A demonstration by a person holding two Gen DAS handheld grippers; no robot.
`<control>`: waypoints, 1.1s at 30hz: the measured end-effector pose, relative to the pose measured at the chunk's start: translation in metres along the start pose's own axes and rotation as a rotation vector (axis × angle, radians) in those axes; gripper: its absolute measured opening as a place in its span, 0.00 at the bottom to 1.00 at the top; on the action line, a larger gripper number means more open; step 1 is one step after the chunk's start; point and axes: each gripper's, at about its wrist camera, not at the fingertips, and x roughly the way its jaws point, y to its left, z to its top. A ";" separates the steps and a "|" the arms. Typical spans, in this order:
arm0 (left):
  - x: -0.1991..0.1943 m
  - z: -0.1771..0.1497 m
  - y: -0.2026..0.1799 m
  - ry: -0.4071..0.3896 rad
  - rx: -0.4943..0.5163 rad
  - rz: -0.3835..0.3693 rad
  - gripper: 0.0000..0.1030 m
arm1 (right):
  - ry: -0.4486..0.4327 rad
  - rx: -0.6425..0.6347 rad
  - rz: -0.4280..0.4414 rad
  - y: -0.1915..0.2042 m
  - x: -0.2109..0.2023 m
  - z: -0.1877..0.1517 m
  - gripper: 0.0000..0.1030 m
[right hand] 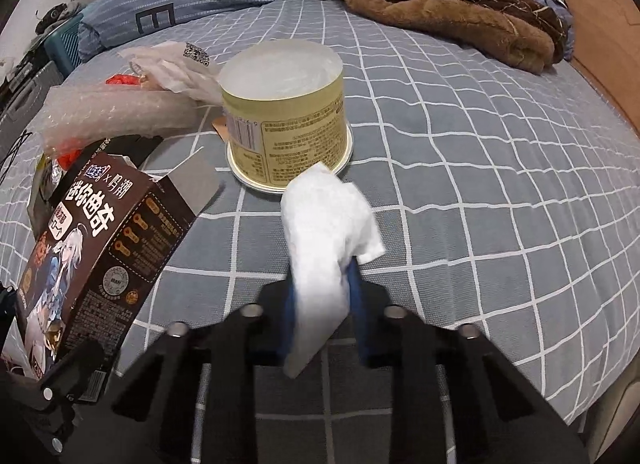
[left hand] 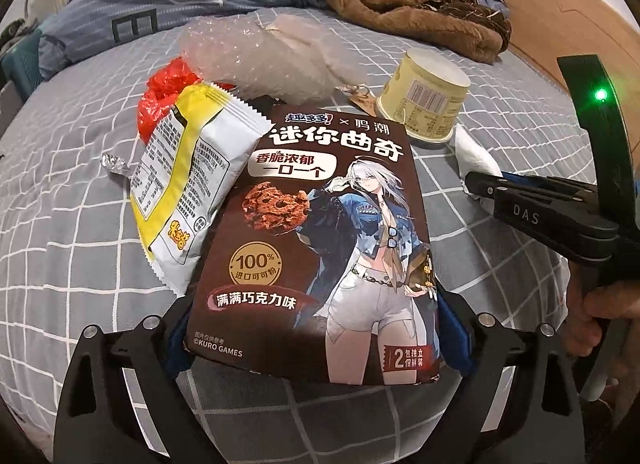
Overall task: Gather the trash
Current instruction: 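Carry the cookie box and tissue off the bed toward the black bin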
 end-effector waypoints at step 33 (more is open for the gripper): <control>-0.052 -0.024 0.001 -0.137 -0.025 0.017 0.88 | -0.099 0.000 0.006 0.005 -0.078 -0.026 0.06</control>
